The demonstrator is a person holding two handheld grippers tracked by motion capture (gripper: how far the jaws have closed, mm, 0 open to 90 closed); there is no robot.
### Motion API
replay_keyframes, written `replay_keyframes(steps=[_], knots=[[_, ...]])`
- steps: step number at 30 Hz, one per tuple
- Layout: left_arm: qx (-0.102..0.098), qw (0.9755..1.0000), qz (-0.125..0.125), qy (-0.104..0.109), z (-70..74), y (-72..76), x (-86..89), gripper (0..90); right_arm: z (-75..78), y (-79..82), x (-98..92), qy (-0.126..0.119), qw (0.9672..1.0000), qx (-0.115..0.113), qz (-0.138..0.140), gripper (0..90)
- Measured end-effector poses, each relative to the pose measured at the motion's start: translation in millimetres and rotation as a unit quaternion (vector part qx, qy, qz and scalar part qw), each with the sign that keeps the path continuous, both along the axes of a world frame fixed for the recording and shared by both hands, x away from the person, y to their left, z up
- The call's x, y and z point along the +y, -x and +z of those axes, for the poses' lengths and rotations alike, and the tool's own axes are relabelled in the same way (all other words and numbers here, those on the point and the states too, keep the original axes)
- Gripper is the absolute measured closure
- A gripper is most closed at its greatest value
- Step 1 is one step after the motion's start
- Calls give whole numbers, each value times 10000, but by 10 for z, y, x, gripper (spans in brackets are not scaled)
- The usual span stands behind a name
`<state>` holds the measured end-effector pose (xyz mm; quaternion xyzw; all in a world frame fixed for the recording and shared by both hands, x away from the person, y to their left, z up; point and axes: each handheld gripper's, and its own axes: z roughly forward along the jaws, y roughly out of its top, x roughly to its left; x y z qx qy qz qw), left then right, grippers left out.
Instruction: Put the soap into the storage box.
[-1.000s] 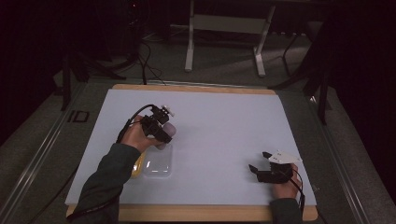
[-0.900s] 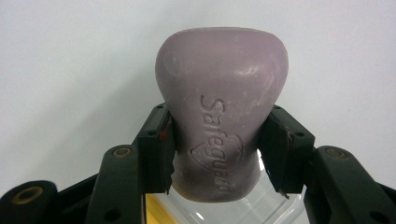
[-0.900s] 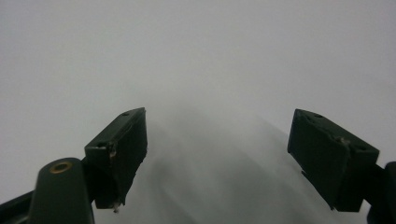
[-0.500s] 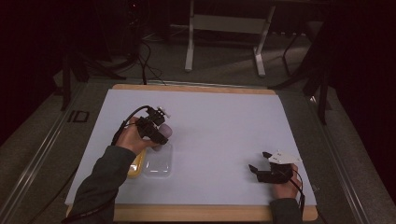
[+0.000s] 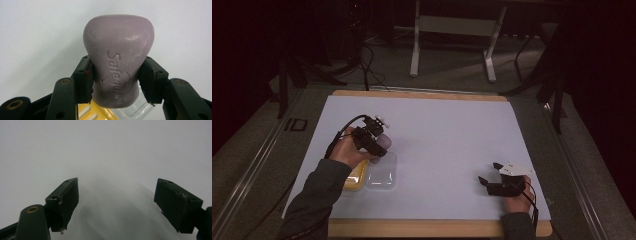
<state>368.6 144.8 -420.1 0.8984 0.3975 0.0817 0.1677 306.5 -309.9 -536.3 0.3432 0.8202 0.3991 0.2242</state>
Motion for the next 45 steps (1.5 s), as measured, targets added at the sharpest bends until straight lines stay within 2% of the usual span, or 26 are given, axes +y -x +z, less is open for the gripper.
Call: replay_keyframes(steps=[6,17,28,45], knots=[[-72,10000,0,-37,10,84,53,498,0,2,3,10,10000,-4,-6,196],[-66,9999,88,-53,-10,161,157,498,0,3,2,15,10000,-9,-12,196],[43,9996,277,-93,-77,234,361,498,0,4,2,15,10000,-21,-11,196],[282,9978,596,18,-240,373,673,498,0,4,3,12,10000,-17,-10,196]])
